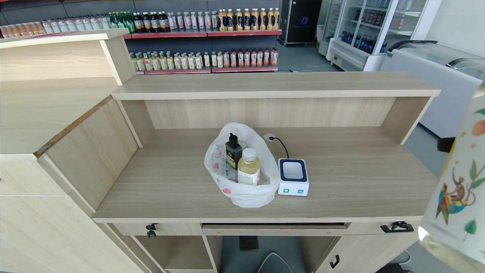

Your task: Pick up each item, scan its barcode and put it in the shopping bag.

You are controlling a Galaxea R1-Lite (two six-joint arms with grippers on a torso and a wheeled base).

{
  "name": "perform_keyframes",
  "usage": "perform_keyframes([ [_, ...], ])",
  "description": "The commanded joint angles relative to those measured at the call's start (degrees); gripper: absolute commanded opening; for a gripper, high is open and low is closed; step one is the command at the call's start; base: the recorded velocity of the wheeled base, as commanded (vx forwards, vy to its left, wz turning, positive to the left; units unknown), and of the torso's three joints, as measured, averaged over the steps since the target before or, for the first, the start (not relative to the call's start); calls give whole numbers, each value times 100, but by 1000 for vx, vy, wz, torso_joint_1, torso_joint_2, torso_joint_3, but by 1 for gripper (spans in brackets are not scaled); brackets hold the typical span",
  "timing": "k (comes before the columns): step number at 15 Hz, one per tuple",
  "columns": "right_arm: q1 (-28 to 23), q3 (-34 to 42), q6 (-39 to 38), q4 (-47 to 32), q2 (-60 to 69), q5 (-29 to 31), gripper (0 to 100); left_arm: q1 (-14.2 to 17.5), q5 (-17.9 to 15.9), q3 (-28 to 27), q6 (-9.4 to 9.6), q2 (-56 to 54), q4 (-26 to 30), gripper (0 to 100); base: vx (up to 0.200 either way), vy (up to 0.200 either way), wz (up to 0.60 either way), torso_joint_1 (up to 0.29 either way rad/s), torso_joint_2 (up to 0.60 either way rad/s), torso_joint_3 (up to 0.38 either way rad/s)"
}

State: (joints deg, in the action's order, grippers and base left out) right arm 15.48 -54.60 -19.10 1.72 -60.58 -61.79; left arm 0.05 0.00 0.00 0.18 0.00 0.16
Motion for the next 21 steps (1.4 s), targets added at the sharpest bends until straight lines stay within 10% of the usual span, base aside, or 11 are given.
perform_keyframes([
  [1,-19,11,56,4,-104,27,0,4,0,0,-1,9,2,100,0,0,0,0,0,0],
  [4,-450,196,3158,188,-1132,2532,0,4,0,0,-1,9,2,100,0,0,0,0,0,0],
  [9,-2084,1136,6832,3449,-2529,2769,0,4,0,0,-1,9,-7,100,0,0,0,0,0,0],
  [21,-2014,1338,8432,6842,-4516,1635,0,4,0,0,-1,9,2,100,0,0,200,0,0,0],
])
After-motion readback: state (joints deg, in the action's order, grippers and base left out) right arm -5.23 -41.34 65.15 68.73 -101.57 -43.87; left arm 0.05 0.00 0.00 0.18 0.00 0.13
